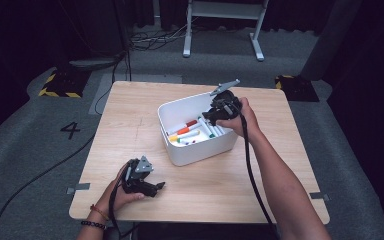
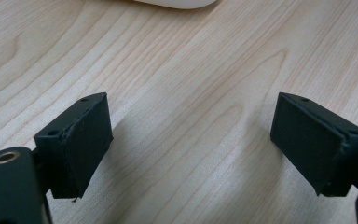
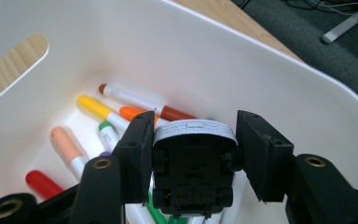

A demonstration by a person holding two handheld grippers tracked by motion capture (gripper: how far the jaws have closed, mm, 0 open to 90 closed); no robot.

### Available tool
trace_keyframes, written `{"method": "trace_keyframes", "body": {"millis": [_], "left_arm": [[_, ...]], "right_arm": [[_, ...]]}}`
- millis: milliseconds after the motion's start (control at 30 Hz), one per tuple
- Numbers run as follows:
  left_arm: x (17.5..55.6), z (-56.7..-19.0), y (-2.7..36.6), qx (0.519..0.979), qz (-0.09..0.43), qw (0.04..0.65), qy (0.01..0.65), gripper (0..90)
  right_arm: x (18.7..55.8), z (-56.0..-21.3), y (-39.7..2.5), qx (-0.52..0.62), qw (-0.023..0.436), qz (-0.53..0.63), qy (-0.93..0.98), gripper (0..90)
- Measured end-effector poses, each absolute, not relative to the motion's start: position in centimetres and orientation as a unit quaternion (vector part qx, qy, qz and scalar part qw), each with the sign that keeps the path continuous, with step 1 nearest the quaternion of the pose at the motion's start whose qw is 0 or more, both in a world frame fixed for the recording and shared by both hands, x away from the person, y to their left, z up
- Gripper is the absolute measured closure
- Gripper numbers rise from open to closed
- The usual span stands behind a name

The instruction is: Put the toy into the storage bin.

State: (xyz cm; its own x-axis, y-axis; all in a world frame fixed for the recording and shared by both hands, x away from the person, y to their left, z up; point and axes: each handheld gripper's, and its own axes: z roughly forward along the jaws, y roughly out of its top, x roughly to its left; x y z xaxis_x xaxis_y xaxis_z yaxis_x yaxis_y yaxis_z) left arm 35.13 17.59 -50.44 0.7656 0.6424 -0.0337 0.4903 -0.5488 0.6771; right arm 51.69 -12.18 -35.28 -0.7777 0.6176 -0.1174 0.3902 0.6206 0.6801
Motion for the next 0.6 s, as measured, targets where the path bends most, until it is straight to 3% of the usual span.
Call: {"method": "trace_keyframes", "body": {"millis": [600], "left_arm": [[35.1, -50.4, 17.6, 0.874, 0.109, 0.346, 0.324, 12.8]], "right_arm": [[50.9, -36.7, -16.2, 0.269, 0.130, 0.266, 0.917, 48.9]]}}
